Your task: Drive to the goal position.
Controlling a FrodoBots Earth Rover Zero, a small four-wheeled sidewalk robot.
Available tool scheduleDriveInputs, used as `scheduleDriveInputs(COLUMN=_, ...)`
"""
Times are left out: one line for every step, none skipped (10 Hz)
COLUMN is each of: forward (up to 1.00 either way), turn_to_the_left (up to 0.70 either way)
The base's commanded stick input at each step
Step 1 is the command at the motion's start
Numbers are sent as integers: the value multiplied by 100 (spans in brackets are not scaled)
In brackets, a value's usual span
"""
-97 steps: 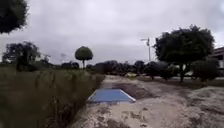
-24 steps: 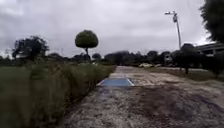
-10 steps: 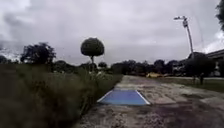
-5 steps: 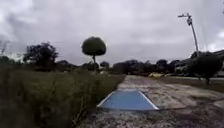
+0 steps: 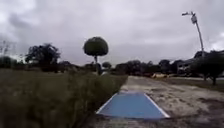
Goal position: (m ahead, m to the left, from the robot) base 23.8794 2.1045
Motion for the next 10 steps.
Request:
scheduleDriveInputs(forward=50, turn_to_the_left=0)
scheduleDriveInputs(forward=50, turn_to_the_left=0)
scheduleDriveInputs(forward=50, turn_to_the_left=0)
scheduleDriveInputs(forward=50, turn_to_the_left=0)
scheduleDriveInputs(forward=50, turn_to_the_left=0)
scheduleDriveInputs(forward=50, turn_to_the_left=0)
scheduleDriveInputs(forward=50, turn_to_the_left=-6)
scheduleDriveInputs(forward=50, turn_to_the_left=-29)
scheduleDriveInputs(forward=50, turn_to_the_left=-50)
scheduleDriveInputs(forward=50, turn_to_the_left=-42)
